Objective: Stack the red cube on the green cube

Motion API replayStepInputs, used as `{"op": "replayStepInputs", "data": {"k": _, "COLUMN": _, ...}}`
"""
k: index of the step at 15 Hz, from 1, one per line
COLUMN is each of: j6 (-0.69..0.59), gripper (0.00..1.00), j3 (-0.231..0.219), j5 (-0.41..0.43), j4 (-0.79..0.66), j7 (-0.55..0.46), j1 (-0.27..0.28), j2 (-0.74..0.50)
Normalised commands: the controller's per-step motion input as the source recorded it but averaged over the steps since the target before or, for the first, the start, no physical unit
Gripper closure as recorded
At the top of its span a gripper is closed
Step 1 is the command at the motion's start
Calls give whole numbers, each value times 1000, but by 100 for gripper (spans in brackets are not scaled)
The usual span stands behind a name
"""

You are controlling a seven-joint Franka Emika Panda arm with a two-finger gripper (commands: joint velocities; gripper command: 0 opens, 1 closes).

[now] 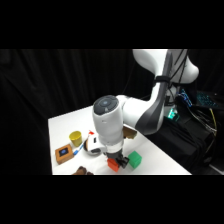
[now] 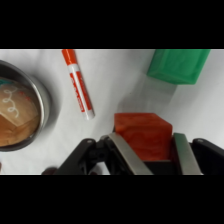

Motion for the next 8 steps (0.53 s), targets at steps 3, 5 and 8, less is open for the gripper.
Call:
{"op": "replayStepInputs", "data": {"k": 3, "j6": -42, "gripper": 72, "j3": -56, "j5": -2, "j4": -394, "j7": 246, "j1": 127, "j2": -424}}
{"op": "replayStepInputs", "data": {"k": 5, "j6": -12, "gripper": 72, "j3": -39, "j5": -8, "j4": -382, "j7": 230, "j1": 121, "j2": -379}}
{"op": "replayStepInputs", "data": {"k": 8, "j6": 30, "gripper": 72, "j3": -27, "j5": -18, "j4": -389, "j7": 240, "j1": 118, "j2": -357}}
